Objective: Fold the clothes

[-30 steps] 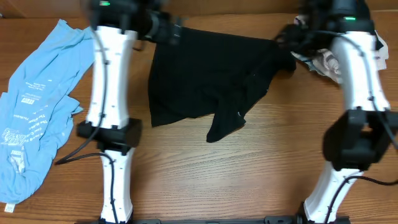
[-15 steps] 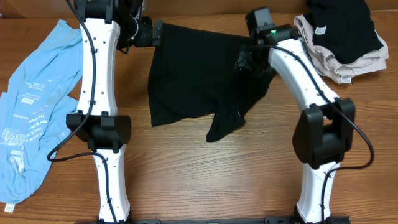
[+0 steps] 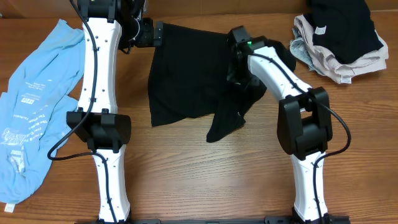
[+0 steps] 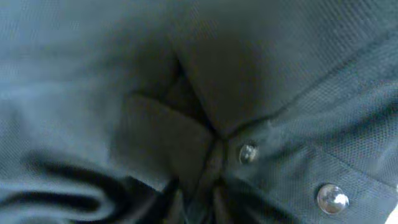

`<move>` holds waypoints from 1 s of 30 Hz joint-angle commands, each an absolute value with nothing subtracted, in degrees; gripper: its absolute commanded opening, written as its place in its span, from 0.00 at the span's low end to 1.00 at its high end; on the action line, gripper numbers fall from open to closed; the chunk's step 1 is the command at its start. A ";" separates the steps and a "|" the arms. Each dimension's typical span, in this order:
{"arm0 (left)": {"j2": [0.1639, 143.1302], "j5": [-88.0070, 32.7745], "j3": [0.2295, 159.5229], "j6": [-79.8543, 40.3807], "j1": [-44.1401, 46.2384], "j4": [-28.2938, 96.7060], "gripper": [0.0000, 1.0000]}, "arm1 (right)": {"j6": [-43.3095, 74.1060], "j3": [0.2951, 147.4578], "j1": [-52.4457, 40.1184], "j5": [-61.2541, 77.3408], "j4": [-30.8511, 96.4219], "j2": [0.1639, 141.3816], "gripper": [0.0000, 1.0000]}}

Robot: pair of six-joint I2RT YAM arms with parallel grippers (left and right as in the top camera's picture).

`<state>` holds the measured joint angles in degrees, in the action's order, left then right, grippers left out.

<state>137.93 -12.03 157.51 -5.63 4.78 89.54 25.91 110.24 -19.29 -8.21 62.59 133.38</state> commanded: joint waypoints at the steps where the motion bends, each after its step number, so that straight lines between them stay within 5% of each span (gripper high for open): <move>1: 138.45 -12.93 157.53 -4.73 4.86 89.56 1.00 | 27.05 110.80 -18.35 -11.07 63.81 132.66 0.04; 7: 138.45 -12.91 157.53 -4.71 4.86 89.62 1.00 | 25.04 112.57 -13.67 -7.27 72.49 127.07 0.04; 15: 138.45 -12.88 157.53 -1.89 4.84 91.44 1.00 | 10.70 110.65 -1.76 14.20 75.96 124.53 0.04; 25: 138.45 -11.42 156.51 -0.78 4.84 92.55 1.00 | 7.20 99.22 8.56 15.94 75.20 124.53 0.04; 30: 138.45 -11.44 150.98 0.08 4.91 92.49 1.00 | 7.31 92.66 10.33 16.88 71.44 124.53 0.15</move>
<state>137.91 -11.79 154.63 -1.85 4.78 92.44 8.58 95.18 9.80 15.55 72.29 125.97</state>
